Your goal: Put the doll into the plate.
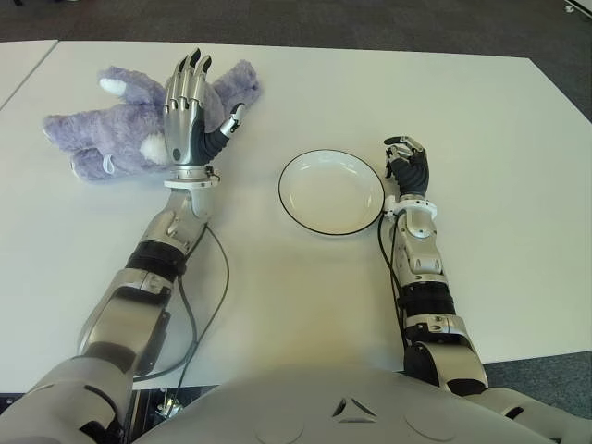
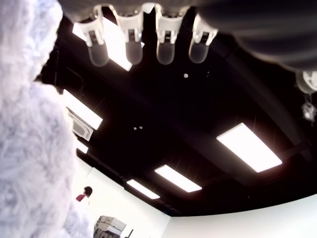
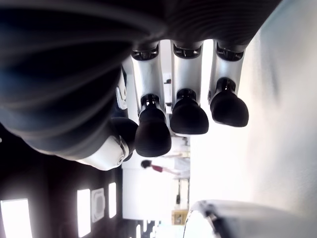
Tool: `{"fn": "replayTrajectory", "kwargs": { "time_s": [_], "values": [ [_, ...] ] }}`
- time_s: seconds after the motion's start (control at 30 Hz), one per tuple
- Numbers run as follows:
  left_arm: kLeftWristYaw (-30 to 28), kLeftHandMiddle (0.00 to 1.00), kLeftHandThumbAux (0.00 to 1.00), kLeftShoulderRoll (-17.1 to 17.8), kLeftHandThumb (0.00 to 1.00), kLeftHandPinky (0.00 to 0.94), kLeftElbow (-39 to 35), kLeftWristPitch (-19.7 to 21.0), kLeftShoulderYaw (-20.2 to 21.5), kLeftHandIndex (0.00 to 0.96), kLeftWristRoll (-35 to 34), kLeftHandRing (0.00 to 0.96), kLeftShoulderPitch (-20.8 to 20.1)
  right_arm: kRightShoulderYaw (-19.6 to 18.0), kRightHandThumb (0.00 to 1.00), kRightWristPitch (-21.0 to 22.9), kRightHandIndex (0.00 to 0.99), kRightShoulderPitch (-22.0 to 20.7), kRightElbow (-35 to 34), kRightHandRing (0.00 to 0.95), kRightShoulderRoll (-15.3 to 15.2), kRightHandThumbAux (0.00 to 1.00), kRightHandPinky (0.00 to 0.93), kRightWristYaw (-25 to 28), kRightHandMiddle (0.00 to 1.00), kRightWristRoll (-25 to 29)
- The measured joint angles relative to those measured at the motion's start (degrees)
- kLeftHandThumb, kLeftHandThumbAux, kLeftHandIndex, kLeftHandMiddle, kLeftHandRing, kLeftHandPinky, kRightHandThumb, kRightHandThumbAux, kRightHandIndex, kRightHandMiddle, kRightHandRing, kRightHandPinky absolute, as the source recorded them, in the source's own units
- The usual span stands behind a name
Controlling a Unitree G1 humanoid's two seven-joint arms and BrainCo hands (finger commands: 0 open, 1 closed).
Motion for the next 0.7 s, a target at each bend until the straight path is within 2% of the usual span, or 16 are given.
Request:
{"fn": "replayTrajectory", "kwargs": {
  "time_s": [0.17,0.43,0.7],
  "values": [
    [-1.9,0.000,0.104,0.7,0.124,0.000,-5.1,1.2,0.2,0.000,0.0,0.000,2.0,0.2,0.706,0.0,0.441,0.0,0.0,0.823,0.0,0.716,0.819,-0.3,0.819,-0.2],
    [-7.8,0.000,0.100,3.4,0.098,0.000,-19.2,10.7,0.7,0.000,4.9,0.000,7.5,0.5,0.706,0.0,0.441,0.0,0.1,0.817,0.0,0.717,0.799,-0.4,0.813,-0.5],
    [-15.9,0.000,0.115,5.7,0.087,0.000,-28.5,19.1,1.8,0.000,7.8,0.000,12.7,0.6,0.706,0.0,0.441,-0.3,0.4,0.819,0.0,0.718,0.820,-0.1,0.812,-0.5]
  ]
}}
